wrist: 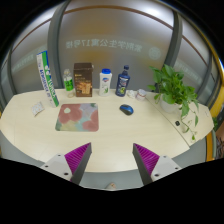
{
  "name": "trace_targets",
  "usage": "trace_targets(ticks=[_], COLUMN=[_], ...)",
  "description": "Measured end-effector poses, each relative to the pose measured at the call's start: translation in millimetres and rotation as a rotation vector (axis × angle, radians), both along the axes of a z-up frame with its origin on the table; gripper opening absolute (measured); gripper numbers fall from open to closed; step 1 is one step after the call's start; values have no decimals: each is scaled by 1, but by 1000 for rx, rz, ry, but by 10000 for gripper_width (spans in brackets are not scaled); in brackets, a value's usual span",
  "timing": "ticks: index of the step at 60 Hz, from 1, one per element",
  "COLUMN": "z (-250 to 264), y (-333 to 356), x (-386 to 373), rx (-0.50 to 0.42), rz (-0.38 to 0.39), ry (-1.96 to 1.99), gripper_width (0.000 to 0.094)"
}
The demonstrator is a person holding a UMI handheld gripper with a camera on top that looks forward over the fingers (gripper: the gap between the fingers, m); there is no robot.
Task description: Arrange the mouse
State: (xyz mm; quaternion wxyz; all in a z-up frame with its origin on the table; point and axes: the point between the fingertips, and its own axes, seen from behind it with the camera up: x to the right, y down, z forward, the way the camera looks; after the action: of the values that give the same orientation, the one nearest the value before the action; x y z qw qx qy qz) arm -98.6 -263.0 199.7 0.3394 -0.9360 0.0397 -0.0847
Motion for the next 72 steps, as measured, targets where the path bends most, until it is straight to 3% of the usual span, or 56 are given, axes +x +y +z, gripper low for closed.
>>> trace_targets(ticks=[18, 36, 60, 72], z=[-61, -141, -205, -209], y=[32, 166, 297, 331], x=[65, 144, 177, 192], rx=[110, 206, 175, 183], rz=[31, 64, 159, 146], ry=[-1, 25, 64, 78], gripper_width=[854, 853, 853, 792])
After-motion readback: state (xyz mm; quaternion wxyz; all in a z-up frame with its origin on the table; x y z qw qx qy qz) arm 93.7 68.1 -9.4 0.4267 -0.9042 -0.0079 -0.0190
